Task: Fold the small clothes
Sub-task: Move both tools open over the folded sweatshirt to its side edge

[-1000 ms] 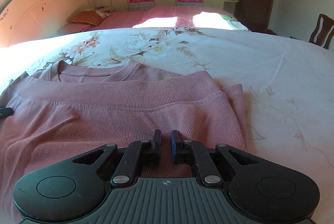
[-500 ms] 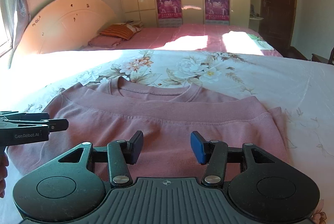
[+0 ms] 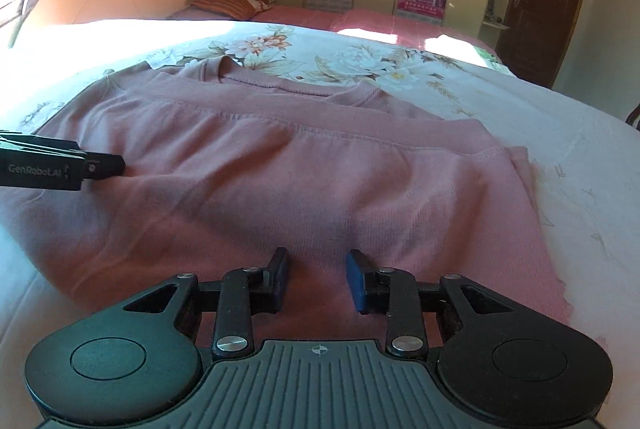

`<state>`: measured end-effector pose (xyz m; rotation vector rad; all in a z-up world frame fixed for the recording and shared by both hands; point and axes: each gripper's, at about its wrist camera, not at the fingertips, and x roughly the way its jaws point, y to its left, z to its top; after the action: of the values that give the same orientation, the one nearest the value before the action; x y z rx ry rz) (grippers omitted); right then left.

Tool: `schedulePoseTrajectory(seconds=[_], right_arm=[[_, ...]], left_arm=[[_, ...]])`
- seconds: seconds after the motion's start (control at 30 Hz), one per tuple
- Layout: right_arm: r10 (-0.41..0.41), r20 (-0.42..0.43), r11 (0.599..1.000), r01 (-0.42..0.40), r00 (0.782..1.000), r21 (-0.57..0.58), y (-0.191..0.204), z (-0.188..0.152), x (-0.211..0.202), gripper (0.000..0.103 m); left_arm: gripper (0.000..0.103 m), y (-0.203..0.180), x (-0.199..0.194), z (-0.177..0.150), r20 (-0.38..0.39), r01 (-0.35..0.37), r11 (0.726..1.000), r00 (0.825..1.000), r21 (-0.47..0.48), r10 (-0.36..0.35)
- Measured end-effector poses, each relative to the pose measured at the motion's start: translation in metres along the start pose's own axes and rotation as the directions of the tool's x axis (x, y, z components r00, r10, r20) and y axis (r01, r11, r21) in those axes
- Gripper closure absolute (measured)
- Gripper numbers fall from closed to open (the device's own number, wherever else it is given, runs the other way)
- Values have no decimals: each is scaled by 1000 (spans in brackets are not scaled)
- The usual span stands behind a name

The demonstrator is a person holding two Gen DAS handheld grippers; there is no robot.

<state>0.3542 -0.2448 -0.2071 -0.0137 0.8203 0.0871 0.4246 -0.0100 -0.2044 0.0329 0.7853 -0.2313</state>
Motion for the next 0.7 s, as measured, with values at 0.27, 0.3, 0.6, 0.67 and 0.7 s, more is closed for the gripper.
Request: schedulePoseTrajectory(seconds=[0.27, 0.3, 0.6, 0.67, 0.7], right_arm=[[24, -37, 999, -23, 999, 35, -10, 2, -5, 72], [26, -37, 999, -24, 999, 39, -11, 0, -7, 72], [6, -30, 999, -5, 1000, 32, -8, -12, -17, 72], [11, -39, 999, -9, 999, 40, -10, -13, -19, 72], [12, -40, 999, -10, 999, 45, -11, -15, -20, 72]], left_arm=[[29, 12, -10, -2, 12, -24, 1000, 1000, -18, 24], [30, 16, -16, -3, 23, -33, 999, 999, -22, 33], [29, 47, -22, -19, 7, -71, 996, 997, -56, 71], [29, 51, -25, -19, 5, -65, 995, 998, -78, 65], [29, 52, -25, -20, 8, -67, 995, 998, -74, 67]])
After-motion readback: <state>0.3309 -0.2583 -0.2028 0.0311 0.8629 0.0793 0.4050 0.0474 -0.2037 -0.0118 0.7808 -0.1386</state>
